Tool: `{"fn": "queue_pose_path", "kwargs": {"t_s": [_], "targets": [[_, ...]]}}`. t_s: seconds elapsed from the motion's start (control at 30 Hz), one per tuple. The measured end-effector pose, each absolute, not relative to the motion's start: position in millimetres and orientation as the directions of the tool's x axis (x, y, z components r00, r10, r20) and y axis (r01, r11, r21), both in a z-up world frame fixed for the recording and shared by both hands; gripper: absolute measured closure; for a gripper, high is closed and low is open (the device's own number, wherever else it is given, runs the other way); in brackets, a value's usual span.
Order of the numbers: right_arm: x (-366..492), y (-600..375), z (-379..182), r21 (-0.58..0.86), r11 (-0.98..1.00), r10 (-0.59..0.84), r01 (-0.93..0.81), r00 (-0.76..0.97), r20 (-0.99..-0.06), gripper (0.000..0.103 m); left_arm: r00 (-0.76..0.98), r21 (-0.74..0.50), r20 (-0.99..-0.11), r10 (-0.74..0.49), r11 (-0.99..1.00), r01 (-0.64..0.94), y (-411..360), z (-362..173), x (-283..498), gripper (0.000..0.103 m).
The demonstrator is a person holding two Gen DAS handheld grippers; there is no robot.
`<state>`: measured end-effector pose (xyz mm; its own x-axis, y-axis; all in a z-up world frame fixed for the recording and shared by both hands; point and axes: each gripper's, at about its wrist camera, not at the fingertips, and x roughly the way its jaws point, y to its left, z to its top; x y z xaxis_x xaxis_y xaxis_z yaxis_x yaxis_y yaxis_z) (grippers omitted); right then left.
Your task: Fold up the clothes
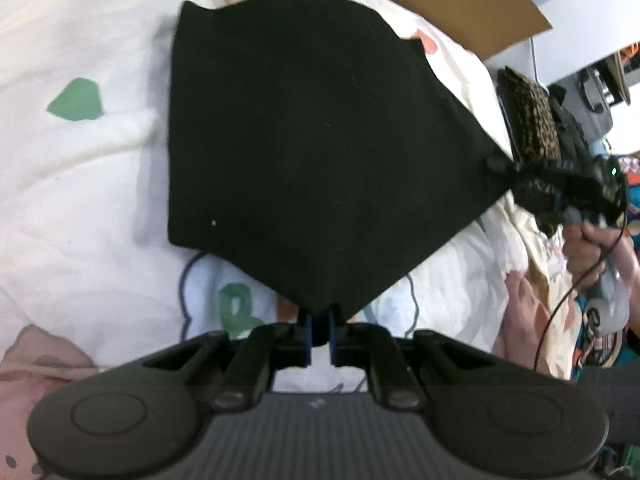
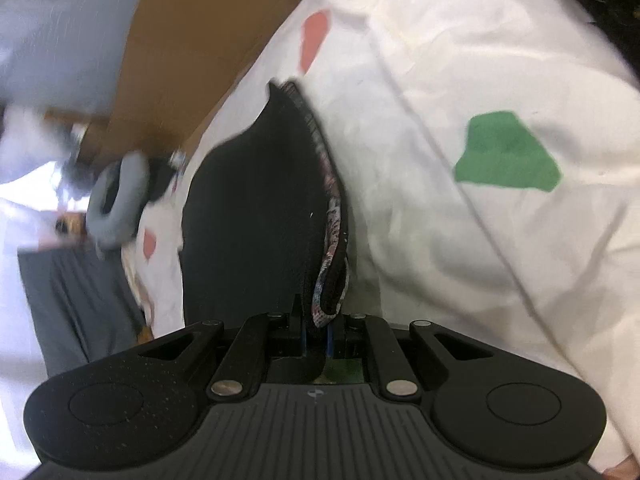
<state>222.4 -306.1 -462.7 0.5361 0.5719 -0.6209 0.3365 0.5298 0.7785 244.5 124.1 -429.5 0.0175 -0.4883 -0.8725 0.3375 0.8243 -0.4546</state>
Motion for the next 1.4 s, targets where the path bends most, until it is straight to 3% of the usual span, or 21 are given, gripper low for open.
{"fn": "queue_pose_path", "kwargs": {"t_s": [0.5, 1.4], "targets": [[247, -327, -450, 0.751, 0.592, 0.487, 0.291, 0.613, -0.622, 0.096, -0.104, -0.453, -0.888, -0.449, 0.808, 0.378, 72, -444, 253, 0.095], [281, -355, -438, 0.75, 0.599, 0.401, 0.281, 0.705, -0.585, 0.096, -0.202, -0.554, -0.832, -0.516, 0.783, 0.283, 23, -437, 231, 0.096]]}}
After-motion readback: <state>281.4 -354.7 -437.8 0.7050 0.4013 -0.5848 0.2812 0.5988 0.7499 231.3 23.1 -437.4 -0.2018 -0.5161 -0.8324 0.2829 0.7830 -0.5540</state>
